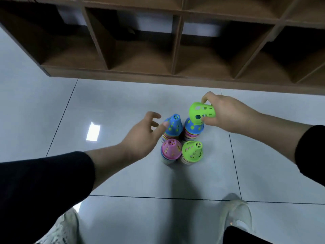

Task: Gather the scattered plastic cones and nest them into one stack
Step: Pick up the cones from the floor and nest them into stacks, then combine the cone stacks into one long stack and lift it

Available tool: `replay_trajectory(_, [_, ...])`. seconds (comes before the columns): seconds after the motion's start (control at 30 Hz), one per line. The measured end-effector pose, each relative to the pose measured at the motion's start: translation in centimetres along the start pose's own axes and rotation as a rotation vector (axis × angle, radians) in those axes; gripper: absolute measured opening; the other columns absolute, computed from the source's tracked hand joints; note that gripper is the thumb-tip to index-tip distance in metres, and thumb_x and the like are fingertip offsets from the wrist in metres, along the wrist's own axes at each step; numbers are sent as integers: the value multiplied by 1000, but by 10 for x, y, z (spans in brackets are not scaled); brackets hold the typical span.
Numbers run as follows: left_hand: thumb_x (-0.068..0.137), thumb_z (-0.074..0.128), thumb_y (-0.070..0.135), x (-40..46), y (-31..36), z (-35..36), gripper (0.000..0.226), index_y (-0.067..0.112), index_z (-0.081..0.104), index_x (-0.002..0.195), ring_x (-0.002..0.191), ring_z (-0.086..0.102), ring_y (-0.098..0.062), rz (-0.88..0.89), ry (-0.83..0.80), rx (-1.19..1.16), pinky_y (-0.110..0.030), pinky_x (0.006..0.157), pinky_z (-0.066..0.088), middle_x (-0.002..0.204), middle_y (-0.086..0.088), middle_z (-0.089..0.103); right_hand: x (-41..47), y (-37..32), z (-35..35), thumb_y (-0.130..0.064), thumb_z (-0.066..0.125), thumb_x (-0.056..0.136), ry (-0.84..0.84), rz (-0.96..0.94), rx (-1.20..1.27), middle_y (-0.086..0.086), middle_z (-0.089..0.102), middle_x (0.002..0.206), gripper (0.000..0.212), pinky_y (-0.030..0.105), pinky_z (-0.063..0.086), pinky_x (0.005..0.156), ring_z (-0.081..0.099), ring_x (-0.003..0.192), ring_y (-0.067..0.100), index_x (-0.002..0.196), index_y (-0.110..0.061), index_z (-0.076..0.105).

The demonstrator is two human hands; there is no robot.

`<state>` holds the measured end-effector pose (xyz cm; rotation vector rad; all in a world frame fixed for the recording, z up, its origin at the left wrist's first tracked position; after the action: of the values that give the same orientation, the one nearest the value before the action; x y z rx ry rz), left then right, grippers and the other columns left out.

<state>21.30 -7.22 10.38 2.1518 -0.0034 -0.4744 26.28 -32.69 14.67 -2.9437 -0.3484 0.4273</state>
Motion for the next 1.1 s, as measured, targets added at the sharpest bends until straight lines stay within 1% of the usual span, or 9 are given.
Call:
replay_trajectory(0.13, [88,59,60,-17,-29,30,60,36,39,139,114,55,-16,170,-38,319,-33,92,47,131,3,52,17,9,11,-45,68,85,-33,-70,-137,10,59,104,47,35,42,72,54,92,30,120,-20,51])
replay_trajectory(0.33, [87,64,41,-14,-27,65,58,31,41,139,115,54,-26,219,-13,427,-38,89,49,131,-2,51,34,23,49,-56,58,91,-221,-25,-200,16,53,126,62,44,47,94,53,115,36,140,-20,43])
replay_trajectory(0.43, [88,62,40,-10,-33,77,53,32,40,137,107,56,-28,217,18,424,-40,83,51,125,-2,52,24,20,53,-60,55,91,-41,-50,-72,7,37,150,74,48,40,105,38,133,34,151,-24,30])
replay_trajectory(0.6, [87,55,47,-18,-40,87,54,22,49,135,119,50,-30,229,296,362,-40,94,46,134,-8,50,-13,26,44,-47,52,97,243,-225,206,-3,55,118,41,34,45,90,53,107,18,128,-21,57])
replay_trajectory(0.7, [94,51,41,-43,-42,103,29,18,61,109,90,56,-21,355,513,236,-35,78,46,104,-1,58,-42,33,56,-52,53,93,191,-259,374,-10,55,105,41,30,48,79,56,94,10,119,-22,61])
replay_trajectory(0.8, [97,53,38,-70,-52,140,17,24,60,92,75,55,-9,73,342,6,-31,72,46,88,9,59,-65,30,71,-61,58,87,109,-261,450,-16,51,110,52,25,47,82,54,102,7,128,-29,55])
replay_trajectory(0.9, [98,53,35,-76,-67,171,23,25,60,117,88,60,-10,-310,152,-164,-28,82,49,107,5,66,-70,22,88,-55,65,84,-61,-289,428,-21,44,133,67,19,40,98,46,119,-5,144,-37,41])
replay_trajectory(1.0, [97,50,29,-66,-70,187,40,23,49,137,91,61,-18,-451,40,-335,-30,80,52,114,0,64,-59,13,106,-42,66,91,-124,-323,321,-11,45,142,54,25,37,107,45,128,4,140,-32,48])
replay_trajectory(1.1, [96,49,21,-51,-70,199,49,19,40,144,77,57,-19,-548,0,-539,-31,71,49,96,-2,64,-52,10,119,-26,66,93,-71,-248,343,-5,56,127,33,33,43,94,54,111,17,125,-26,57])
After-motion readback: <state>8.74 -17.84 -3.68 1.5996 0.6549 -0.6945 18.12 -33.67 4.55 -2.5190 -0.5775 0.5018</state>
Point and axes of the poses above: each hand's wrist, its own x-axis towards the middle knuckle, its own z-axis out of the palm, y = z × x, the point moved 1 cm from there along x, towards the middle knuckle
